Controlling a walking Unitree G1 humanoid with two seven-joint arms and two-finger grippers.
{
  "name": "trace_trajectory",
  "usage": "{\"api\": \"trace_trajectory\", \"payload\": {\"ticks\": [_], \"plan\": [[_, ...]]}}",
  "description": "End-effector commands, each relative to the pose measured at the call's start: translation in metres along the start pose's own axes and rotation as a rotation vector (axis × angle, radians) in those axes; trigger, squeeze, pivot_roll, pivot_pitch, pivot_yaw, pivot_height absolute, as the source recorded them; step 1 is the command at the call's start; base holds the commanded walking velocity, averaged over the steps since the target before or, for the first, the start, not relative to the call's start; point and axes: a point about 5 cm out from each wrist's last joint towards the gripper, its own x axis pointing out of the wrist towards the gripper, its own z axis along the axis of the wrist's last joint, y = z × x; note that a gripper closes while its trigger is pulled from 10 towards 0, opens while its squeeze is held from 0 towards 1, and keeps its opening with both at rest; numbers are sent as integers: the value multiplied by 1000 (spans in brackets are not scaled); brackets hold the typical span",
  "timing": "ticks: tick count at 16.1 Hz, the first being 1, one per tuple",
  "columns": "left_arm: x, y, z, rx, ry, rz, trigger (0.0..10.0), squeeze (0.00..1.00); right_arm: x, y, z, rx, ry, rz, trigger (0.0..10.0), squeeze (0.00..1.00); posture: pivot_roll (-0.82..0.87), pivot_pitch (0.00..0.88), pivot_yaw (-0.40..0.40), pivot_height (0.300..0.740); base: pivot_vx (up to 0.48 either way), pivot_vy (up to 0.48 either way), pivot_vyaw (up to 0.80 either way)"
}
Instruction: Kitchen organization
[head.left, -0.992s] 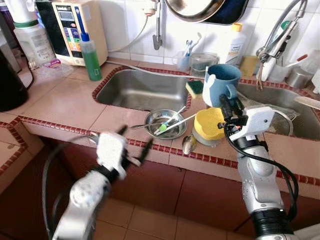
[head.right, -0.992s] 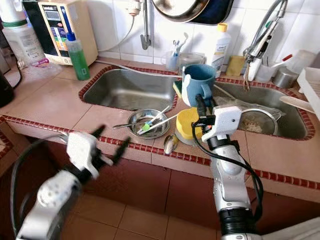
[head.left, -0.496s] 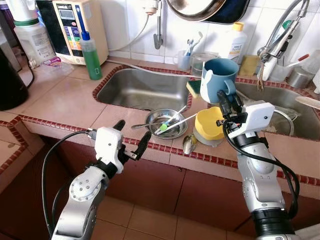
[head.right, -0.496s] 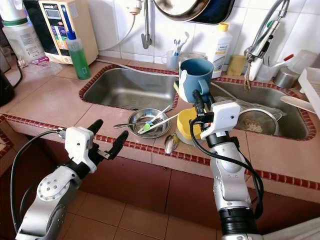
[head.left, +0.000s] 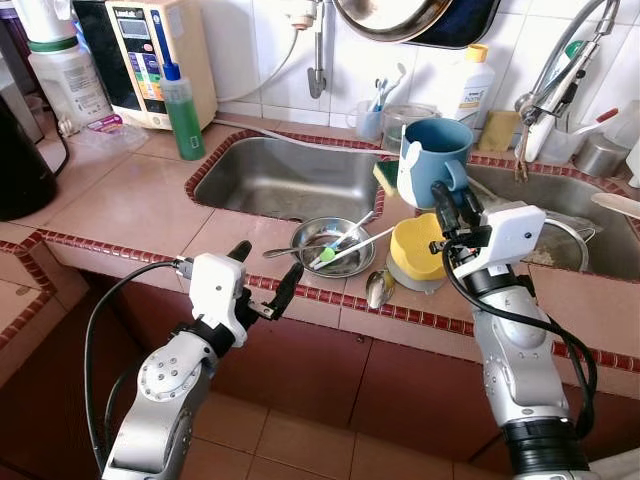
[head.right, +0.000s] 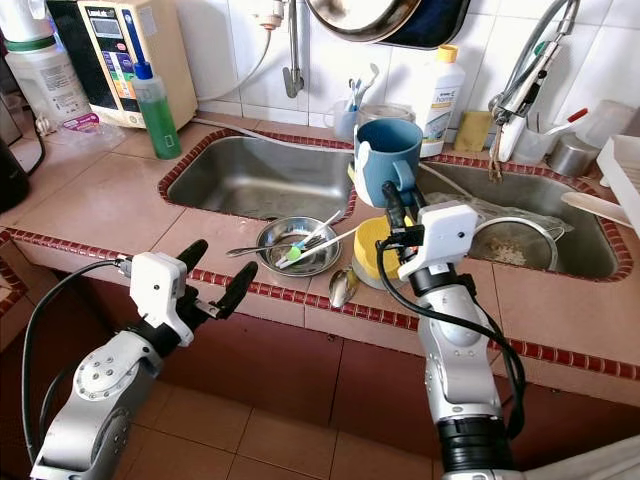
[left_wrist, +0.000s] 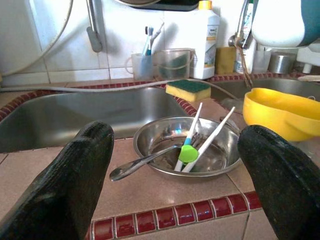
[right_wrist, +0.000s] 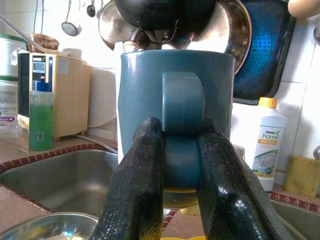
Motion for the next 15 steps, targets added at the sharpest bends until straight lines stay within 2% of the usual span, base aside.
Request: {"api": "trace_trajectory", "payload": {"ticks": [1, 11, 15], "plan": [[0, 4, 1, 1, 7, 9, 10000, 0, 1, 3, 5, -6, -17, 16, 10000, 0, -105, 0, 8, 740, 0, 0, 0], [0, 0, -2, 7, 21, -7, 10000, 0, 1, 5, 3, 0, -13, 22, 10000, 0, -101, 0, 8, 740, 0, 412, 0], [0, -2, -1, 37, 12, -23, 10000, 0, -1, 5, 2, -4, -8, 20, 10000, 0, -101, 0, 9, 740, 0, 0, 0]]}}
